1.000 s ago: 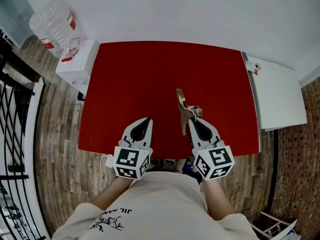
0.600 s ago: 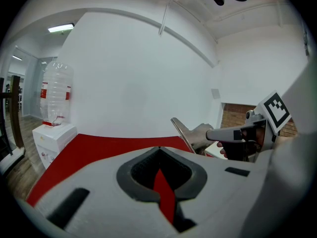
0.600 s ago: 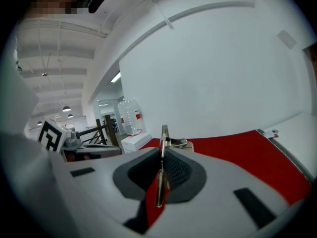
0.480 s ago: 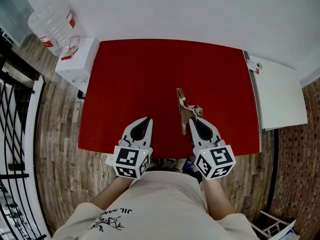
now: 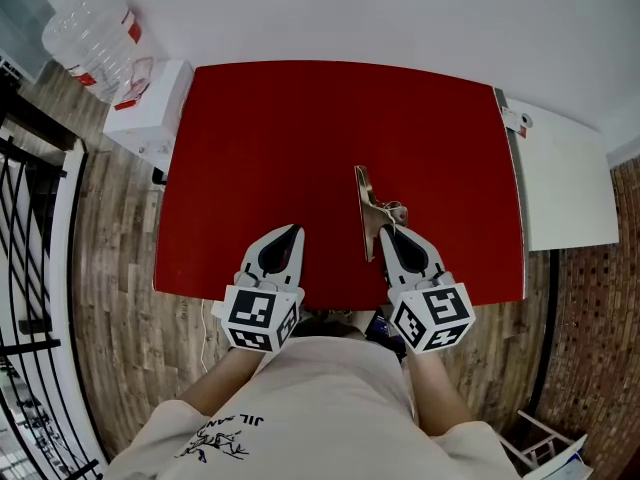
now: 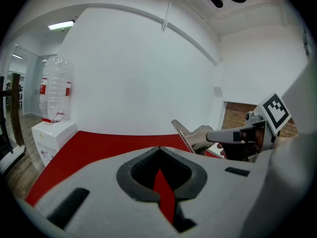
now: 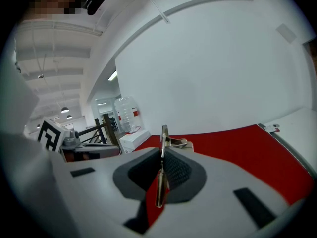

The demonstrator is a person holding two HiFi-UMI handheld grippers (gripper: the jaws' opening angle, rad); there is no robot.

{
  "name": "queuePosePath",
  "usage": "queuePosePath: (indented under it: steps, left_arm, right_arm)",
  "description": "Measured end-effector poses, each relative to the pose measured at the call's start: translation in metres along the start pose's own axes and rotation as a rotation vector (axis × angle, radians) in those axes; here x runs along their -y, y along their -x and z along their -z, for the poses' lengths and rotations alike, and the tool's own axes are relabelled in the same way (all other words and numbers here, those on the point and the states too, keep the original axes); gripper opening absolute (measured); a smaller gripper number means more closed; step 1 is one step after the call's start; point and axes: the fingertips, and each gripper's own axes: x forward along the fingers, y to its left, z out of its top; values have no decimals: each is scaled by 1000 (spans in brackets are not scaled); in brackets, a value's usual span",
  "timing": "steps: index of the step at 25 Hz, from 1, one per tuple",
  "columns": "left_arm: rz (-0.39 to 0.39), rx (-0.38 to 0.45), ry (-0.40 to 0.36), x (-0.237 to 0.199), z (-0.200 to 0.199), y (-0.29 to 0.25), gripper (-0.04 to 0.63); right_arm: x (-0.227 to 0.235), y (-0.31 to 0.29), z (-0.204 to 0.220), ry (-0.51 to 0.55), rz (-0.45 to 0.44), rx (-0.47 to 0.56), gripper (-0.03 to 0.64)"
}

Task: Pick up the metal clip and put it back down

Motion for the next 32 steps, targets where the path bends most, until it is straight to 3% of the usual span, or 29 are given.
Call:
queuePosePath:
  steps: [13, 32]
  left_arm:
    - [9, -42, 12, -26, 16, -36, 5]
    - [20, -112, 62, -48, 73, -82, 5]
  right_arm:
    - [24, -50, 22, -48, 11, -55, 21]
    - [71, -133, 98, -171, 69, -163, 20]
